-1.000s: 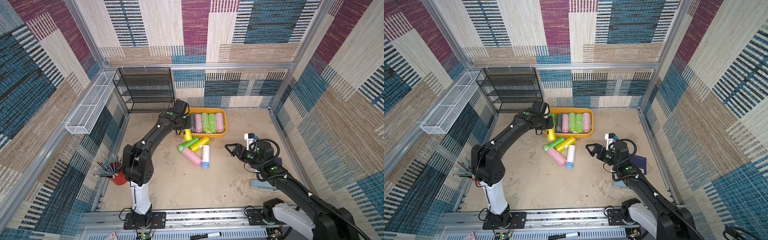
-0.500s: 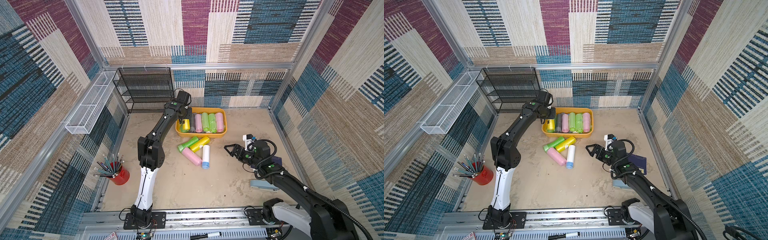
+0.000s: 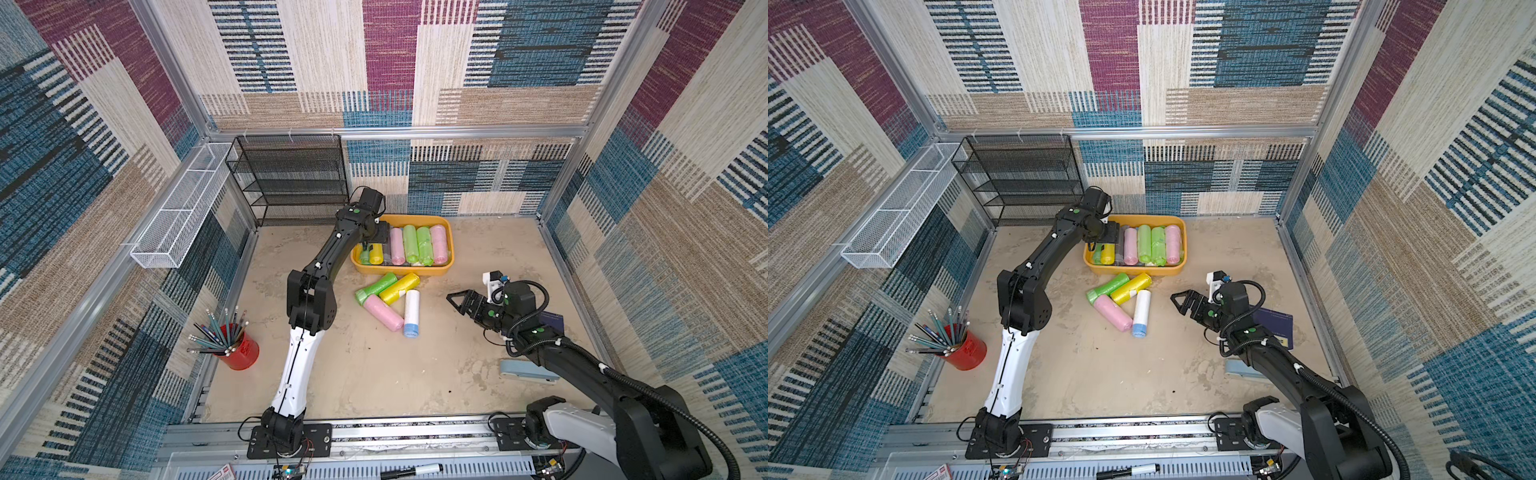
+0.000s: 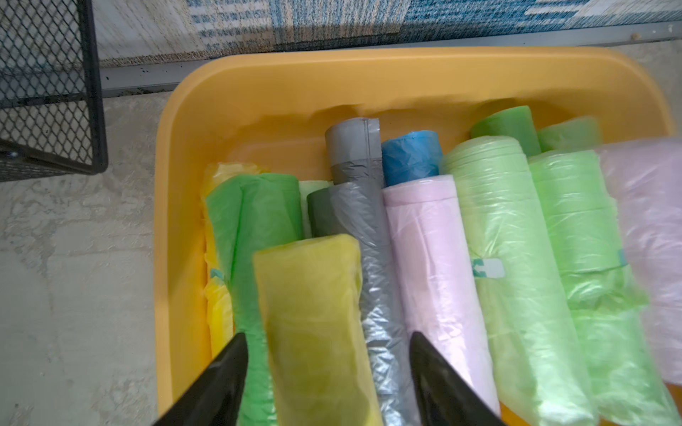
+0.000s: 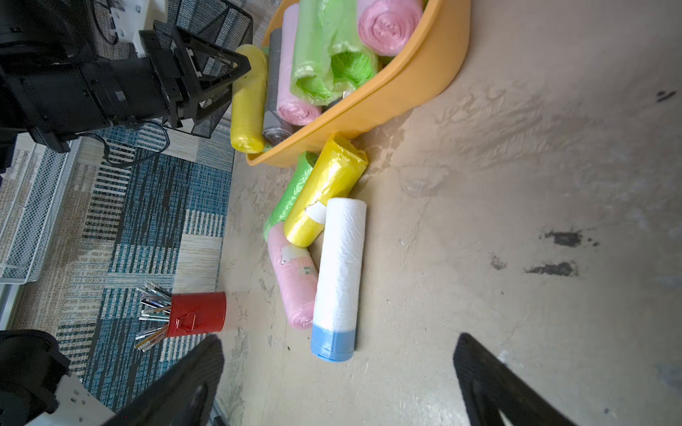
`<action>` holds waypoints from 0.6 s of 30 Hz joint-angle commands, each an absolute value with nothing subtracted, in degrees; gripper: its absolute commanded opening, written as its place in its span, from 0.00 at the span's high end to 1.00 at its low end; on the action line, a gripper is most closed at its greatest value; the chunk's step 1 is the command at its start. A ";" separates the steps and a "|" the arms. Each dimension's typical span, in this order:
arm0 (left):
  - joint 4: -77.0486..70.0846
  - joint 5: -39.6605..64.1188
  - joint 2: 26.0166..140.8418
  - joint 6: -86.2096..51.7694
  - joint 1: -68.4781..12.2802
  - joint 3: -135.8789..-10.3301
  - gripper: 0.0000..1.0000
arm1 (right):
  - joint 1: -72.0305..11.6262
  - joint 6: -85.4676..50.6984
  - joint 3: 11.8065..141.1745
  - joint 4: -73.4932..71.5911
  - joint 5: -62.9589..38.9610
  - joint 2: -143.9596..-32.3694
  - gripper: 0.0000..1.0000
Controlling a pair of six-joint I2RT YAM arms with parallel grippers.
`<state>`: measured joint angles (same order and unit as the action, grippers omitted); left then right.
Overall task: Put the roll of trash bags into the storage box
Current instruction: Place the roll of trash bags in the storage box.
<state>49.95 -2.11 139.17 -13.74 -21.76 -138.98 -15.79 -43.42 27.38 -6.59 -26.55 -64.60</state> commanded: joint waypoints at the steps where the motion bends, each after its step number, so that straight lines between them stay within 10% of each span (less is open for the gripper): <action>1: 50.36 -0.09 138.16 -12.26 -21.71 -139.57 0.21 | -15.82 -43.50 27.13 -9.69 -27.60 -64.99 0.01; 18: 49.64 0.67 114.44 -18.47 -24.47 -118.77 0.02 | -15.82 -46.33 26.90 -14.17 -32.70 -65.01 0.01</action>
<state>49.71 0.99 118.78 -16.51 -23.44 -122.58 -15.79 -44.69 27.27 -10.39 -30.79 -64.93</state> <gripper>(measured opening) 0.984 0.993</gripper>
